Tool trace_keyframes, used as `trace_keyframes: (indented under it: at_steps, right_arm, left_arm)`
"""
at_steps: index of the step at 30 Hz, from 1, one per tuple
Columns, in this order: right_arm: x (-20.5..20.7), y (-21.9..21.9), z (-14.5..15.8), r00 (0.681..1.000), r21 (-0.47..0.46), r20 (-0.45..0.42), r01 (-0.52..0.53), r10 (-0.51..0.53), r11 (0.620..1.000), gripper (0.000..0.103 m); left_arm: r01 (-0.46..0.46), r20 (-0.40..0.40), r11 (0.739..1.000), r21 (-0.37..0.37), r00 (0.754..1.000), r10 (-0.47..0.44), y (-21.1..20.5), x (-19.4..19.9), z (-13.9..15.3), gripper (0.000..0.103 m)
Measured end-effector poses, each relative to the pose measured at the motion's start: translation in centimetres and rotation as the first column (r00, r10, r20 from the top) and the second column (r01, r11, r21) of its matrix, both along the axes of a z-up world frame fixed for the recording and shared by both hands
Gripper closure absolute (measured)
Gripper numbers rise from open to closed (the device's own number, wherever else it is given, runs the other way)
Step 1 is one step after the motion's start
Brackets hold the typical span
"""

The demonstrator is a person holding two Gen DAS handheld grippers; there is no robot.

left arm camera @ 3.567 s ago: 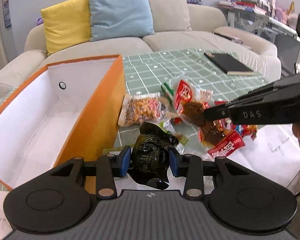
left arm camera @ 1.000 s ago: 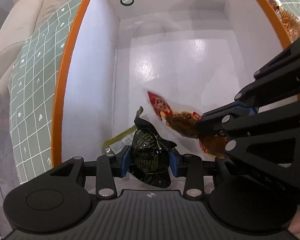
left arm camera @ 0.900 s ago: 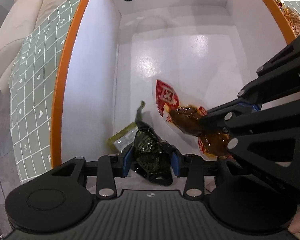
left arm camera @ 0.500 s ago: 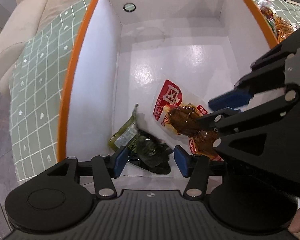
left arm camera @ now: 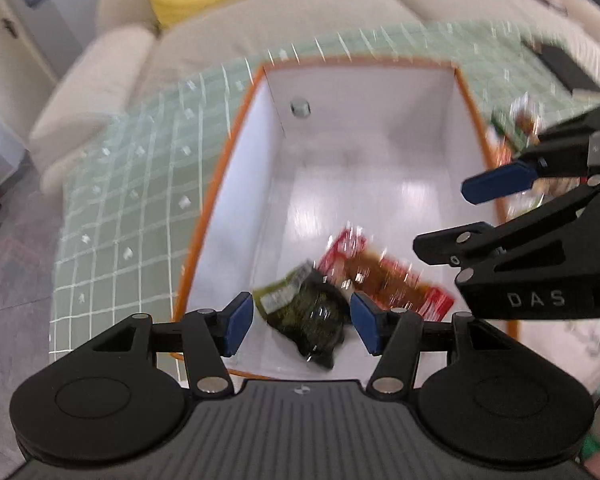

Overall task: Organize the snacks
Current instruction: 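Open both tools to release the packets and lift out of the box, then grasp the clear candy tray with the right tool while the left tool grasps the green pea-snack bag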

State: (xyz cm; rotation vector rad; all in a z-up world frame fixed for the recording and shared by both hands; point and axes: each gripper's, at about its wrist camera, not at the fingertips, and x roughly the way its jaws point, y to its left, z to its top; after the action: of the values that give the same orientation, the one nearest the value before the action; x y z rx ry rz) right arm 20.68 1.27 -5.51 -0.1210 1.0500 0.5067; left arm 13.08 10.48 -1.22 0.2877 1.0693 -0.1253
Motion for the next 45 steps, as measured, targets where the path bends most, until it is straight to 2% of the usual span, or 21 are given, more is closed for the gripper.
trace_keyframes:
  at_steps: [3, 10, 16, 21, 26, 29, 32, 36, 39, 45]
  right_arm:
    - [-0.9, -1.5, 1.3, 0.998, 0.005, 0.060, 0.028, -0.028, 1.000, 0.043]
    - [-4.5, -6.5, 3.9, 0.978, 0.055, 0.181, 0.096, -0.105, 0.994, 0.037]
    - [-8.0, -11.8, 3.9, 0.956, 0.104, 0.228, 0.165, -0.185, 0.981, 0.037]
    - [-10.2, -16.0, 2.6, 0.948, 0.129, 0.203, 0.223, -0.246, 0.966, 0.037]
    - [-11.9, -19.3, 0.7, 0.933, 0.126, 0.179, 0.292, -0.311, 0.948, 0.037]
    - [-12.6, -20.3, -1.1, 0.923, 0.092, 0.173, 0.332, -0.343, 0.939, 0.037]
    - [-13.1, -21.3, -3.2, 0.926, 0.083, 0.144, 0.341, -0.349, 0.937, 0.037]
    - [-12.8, -21.3, -5.5, 0.944, 0.050, 0.098, 0.310, -0.314, 0.949, 0.037]
    - [-12.4, -20.4, -6.6, 0.961, 0.035, 0.073, 0.265, -0.267, 0.964, 0.037]
    - [-11.5, -18.4, -8.7, 0.981, -0.015, 0.043, 0.192, -0.191, 0.981, 0.037]
  left_arm:
    - [-0.012, 0.095, 1.000, -0.011, 0.995, 0.013, -1.2, -1.5, 1.5, 0.037]
    - [-0.043, 0.277, 0.997, -0.061, 0.959, 0.059, -4.8, -4.6, 3.2, 0.037]
    - [-0.015, 0.353, 0.981, -0.196, 0.932, 0.085, -7.3, -6.8, 3.3, 0.037]
    - [0.024, 0.334, 0.947, -0.319, 0.938, 0.089, -9.2, -8.1, 2.2, 0.037]
    - [0.059, 0.270, 0.939, -0.340, 0.962, 0.037, -11.9, -8.9, -0.2, 0.037]
    - [0.094, 0.224, 0.926, -0.365, 0.975, -0.011, -13.2, -9.1, -1.8, 0.037]
    - [0.078, 0.178, 0.918, -0.390, 0.984, -0.008, -13.8, -8.9, -3.7, 0.037]
    - [0.045, 0.132, 0.940, -0.338, 0.991, 0.000, -14.0, -8.3, -5.5, 0.037]
    - [0.021, 0.084, 0.945, -0.326, 0.996, 0.007, -13.7, -8.1, -6.9, 0.038]
    - [0.010, 0.065, 0.964, -0.267, 0.998, 0.008, -13.2, -8.4, -8.3, 0.040]
